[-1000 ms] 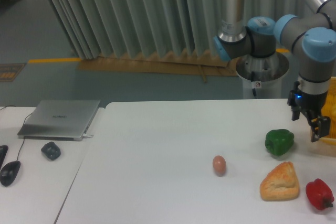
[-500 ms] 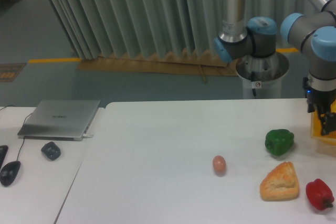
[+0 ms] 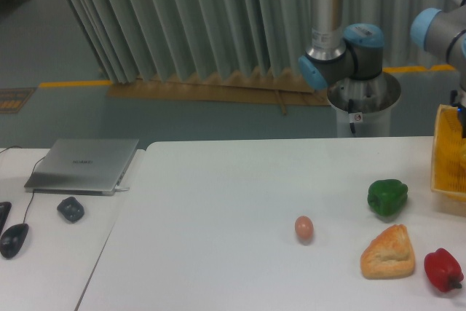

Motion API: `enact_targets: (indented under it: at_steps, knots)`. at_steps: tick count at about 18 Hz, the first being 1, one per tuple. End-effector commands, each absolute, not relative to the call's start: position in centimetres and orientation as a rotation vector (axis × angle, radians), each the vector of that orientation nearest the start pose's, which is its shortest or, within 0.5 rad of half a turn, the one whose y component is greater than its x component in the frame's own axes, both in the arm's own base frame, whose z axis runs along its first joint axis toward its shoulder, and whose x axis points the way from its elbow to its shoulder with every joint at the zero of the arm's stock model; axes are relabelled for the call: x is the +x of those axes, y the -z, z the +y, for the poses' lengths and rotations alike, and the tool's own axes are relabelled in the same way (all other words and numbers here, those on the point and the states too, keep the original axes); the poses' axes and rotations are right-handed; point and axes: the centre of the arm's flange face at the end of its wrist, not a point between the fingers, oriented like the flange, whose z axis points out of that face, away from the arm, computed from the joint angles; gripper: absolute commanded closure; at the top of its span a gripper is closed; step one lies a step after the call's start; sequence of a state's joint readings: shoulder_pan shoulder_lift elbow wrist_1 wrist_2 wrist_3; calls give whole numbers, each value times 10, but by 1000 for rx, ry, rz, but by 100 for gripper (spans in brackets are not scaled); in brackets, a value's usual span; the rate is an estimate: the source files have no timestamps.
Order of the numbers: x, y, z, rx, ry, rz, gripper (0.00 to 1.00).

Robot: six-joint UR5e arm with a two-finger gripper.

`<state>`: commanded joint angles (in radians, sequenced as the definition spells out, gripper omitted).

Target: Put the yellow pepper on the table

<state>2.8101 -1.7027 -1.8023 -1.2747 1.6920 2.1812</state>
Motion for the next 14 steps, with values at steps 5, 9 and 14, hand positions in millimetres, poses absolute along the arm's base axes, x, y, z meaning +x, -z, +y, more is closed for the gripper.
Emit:
enact_targets:
  at_steps: [5, 9, 14]
  knots:
    - [-459, -332, 262, -2872, 172, 1502, 0]
    - [-455, -327, 265, -2865, 187, 1514, 0]
    - [-458, -305, 265, -2897, 279, 1559, 0]
